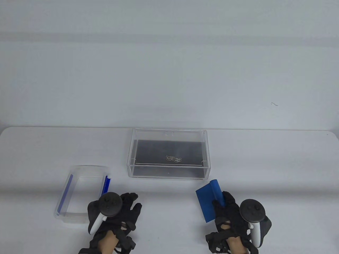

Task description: Scrape paper clips from drawer organizer into plastic box

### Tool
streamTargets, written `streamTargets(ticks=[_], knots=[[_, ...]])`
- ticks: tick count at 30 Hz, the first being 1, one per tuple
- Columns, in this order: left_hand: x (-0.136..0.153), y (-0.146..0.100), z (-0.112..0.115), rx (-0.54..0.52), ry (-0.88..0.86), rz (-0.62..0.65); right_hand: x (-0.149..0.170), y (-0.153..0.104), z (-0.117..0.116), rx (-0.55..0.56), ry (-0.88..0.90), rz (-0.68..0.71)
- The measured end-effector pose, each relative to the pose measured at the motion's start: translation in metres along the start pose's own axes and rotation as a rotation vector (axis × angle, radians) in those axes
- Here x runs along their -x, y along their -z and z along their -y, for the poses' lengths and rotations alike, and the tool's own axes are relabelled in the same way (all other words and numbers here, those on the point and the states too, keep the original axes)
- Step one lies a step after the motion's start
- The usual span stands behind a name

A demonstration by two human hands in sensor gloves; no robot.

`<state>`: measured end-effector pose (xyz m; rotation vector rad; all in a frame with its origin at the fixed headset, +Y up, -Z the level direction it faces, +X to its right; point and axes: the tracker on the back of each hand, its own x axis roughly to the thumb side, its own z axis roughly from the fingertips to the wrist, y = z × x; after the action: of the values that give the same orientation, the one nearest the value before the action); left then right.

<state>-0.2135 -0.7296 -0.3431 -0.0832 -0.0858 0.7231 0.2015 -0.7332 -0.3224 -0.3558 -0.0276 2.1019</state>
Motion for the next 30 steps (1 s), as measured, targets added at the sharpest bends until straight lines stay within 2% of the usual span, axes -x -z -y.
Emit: streamTargets(ticks=[4, 9, 10, 15, 23, 27, 30], knots=[[0.018, -0.006, -0.046, -0.163, -0.099, -0.015, 0.0, 0.0, -0.002, -0.027, -0.016, 0.013], [0.062, -0.023, -0.096, -0.37, -0.181, -0.12, -0.001, 0.0, -0.003, -0.041, -0.017, 0.021], [0.071, -0.026, -0.103, -0.421, -0.191, -0.134, -0.001, 0.0, -0.004, -0.044, -0.019, 0.022], [0.1, -0.032, -0.121, -0.543, -0.197, -0.237, 0.0, -0.003, -0.008, -0.042, -0.016, 0.022], [0.142, -0.035, -0.121, -0.505, -0.169, -0.477, 0.002, -0.003, -0.012, -0.048, -0.028, 0.016], [0.162, -0.032, -0.113, -0.411, -0.184, -0.615, 0.002, -0.004, -0.015, -0.046, -0.051, 0.019], [0.171, -0.024, -0.111, -0.292, -0.143, -0.705, 0.001, -0.004, -0.017, -0.049, -0.068, 0.024]])
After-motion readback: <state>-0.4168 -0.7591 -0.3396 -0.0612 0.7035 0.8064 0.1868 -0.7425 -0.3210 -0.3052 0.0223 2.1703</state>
